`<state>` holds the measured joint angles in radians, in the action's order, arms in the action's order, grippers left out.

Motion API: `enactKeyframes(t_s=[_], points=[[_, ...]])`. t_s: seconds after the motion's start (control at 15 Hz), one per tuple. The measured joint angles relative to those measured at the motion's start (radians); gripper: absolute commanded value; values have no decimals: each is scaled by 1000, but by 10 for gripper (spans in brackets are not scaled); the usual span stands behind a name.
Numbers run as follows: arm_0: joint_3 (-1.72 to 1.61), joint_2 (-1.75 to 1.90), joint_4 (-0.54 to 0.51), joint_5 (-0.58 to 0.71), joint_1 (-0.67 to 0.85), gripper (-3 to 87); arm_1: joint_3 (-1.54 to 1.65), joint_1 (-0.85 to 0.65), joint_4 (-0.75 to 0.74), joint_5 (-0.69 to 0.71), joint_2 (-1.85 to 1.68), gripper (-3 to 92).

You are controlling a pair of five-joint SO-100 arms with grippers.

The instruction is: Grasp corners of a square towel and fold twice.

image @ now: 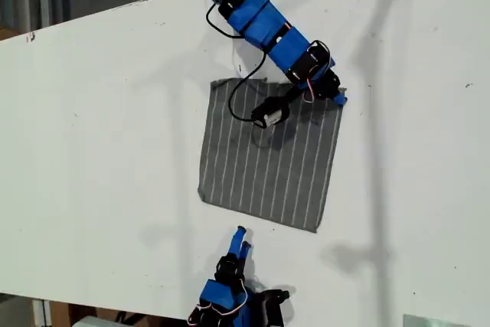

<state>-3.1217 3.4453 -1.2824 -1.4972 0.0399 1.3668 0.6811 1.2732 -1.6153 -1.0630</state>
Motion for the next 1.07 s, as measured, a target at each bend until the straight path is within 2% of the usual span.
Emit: enactKeyframes(t_s=[0.13, 0.33, 0.53, 0.67, 0.8, 1.0, 1.07], points=[[0, 0, 0, 0, 0, 289, 0, 0, -57, -5, 0, -1], [0, 8, 0, -23, -5, 283, -37, -5, -57, 28, 31, -1], [5, 15, 38, -77, -92, 267, -52, -11, -46, 38, 40, -1], [72, -17, 20, -132, -155, 250, -52, -17, -40, 43, 40, -1], [219, -207, 43, -183, -230, 268, -52, -20, -34, 43, 40, -1], [581, -842, 167, -244, -357, 264, -52, -20, -32, 43, 40, -1], [650, -1060, 241, -275, -397, 264, -52, -20, -29, 43, 40, -1]])
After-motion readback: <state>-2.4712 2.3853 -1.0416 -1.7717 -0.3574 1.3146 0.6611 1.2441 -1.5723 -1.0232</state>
